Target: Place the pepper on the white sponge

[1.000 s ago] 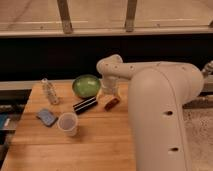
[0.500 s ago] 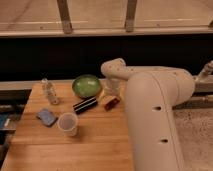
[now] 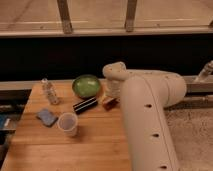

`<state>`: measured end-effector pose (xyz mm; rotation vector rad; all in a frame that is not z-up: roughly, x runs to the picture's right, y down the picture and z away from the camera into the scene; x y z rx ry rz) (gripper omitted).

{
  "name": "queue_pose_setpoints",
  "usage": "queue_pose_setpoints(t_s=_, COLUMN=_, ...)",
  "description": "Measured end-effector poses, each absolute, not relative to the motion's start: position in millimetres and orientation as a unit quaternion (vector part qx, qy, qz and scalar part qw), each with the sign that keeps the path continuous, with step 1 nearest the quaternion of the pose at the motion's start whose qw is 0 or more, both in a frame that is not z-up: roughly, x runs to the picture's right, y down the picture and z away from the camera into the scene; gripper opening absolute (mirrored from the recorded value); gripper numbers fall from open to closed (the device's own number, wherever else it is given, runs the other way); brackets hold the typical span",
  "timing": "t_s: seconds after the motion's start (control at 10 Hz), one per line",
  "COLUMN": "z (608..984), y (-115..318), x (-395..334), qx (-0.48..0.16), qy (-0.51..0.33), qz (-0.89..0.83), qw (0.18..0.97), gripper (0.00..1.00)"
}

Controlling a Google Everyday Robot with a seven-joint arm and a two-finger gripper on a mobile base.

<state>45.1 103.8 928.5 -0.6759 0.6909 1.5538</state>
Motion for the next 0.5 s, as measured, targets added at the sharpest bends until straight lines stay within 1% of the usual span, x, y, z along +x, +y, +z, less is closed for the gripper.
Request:
queue_pose_setpoints(t_s=0.1, z=926.8, y=103.7, x=41.5, qx=-0.293, qy=0.300, qz=0.670, qw=0.612, gripper=0.49)
queue_pose_setpoints(t_s=0.3, z=923.7, y=105.3, x=38.0, qx=-0.296, qy=0.301, qz=0.667, qw=0.614, gripper=0.27)
queue_pose_setpoints(t_s=0.5, z=922.1, y=105.7, x=36.0, qx=-0.300, qy=0.299, qz=0.666, qw=0.614, gripper=0.10)
